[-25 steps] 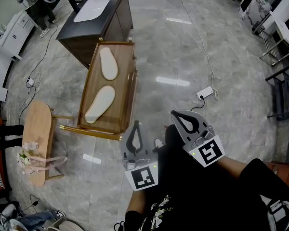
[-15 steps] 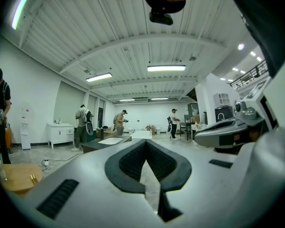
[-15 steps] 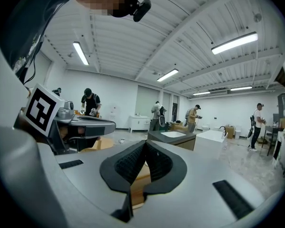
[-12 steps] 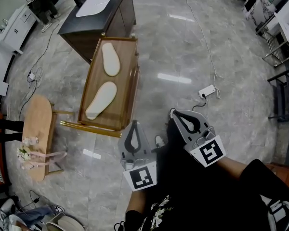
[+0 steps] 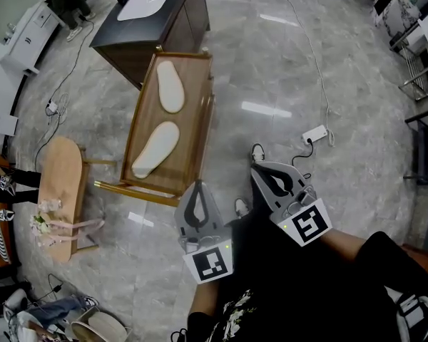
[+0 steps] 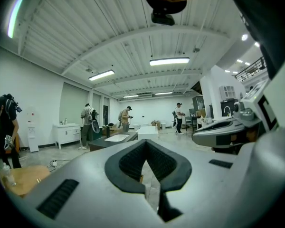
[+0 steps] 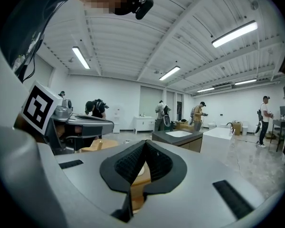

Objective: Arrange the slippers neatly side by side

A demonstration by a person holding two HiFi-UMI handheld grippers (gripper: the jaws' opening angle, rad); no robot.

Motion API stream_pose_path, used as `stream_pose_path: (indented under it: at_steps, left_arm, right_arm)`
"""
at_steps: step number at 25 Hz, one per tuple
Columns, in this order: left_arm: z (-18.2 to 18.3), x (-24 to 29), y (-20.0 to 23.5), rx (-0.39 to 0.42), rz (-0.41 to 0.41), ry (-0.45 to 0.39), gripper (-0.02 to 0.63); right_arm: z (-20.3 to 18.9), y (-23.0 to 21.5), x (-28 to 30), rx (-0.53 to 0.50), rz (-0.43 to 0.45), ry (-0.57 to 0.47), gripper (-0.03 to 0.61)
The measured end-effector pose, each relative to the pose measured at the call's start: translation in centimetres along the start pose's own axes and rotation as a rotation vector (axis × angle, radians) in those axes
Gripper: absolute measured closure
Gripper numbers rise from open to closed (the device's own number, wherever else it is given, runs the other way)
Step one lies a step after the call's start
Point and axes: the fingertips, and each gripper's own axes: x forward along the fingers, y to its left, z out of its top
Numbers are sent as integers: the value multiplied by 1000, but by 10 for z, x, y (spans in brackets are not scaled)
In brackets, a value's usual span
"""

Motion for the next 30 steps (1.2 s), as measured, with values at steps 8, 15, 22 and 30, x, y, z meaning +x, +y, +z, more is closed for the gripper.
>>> stream_pose_path:
  at_steps: [8, 15, 22, 30]
  left_arm:
    - [2, 38, 2, -1, 6, 5, 611]
    - [8, 81, 11, 7, 33, 2, 611]
    - [25, 126, 16, 20, 70, 8, 611]
    - [40, 178, 17, 24, 114, 11, 611]
  right_arm:
    - [-2, -38, 24, -14, -18, 8, 580]
    - [9, -66, 63, -24, 21, -19, 580]
    - [21, -104, 99, -14, 61, -22, 580]
    - [37, -147, 139, -27, 114, -48, 580]
